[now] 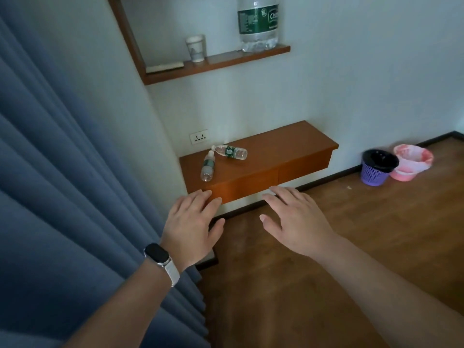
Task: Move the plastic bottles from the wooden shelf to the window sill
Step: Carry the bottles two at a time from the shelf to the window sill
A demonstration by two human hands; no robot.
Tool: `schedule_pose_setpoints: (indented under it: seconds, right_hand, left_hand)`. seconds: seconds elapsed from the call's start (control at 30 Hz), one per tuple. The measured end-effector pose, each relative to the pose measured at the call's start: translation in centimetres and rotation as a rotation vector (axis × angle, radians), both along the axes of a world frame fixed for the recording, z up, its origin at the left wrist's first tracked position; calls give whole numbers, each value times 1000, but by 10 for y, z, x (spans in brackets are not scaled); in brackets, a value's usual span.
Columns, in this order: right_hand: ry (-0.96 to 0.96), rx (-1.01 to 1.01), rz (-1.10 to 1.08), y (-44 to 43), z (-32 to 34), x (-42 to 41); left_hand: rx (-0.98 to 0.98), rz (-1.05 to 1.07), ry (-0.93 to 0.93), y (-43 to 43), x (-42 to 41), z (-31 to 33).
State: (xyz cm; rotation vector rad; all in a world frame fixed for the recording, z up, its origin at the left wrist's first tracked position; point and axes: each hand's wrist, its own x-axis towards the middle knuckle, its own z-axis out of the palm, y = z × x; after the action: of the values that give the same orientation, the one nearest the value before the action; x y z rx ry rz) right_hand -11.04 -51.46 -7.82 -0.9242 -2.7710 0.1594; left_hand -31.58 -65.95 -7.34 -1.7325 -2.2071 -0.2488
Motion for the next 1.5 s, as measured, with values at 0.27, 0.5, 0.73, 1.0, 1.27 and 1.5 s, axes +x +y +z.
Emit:
schedule_pose_setpoints:
  seconds: [0.27,0.5,0.73,1.0,1.27,1.5]
  right_hand:
    - [-44,-42,-42,37,2,-19]
    - [-132,-101,-68,88,-5,-48]
    - [-161,-9,-42,146,11,-113]
    - [-207,33,41,192,0,-194]
    - [-208,7,111,231,-12,-236]
    - [-211,-14,168,288,-32,-259]
  left_hand:
    - [-42,-11,-25,47,-24,-11]
    - [-43,-34,-56,115,-57,-27]
    - [36,-40,-67,174,-125,-27]
    - [46,-10,-119,210,-197,-49]
    - [-32,34,-172,232,-231,-57]
    - [-112,91,-188,270,-242,-68]
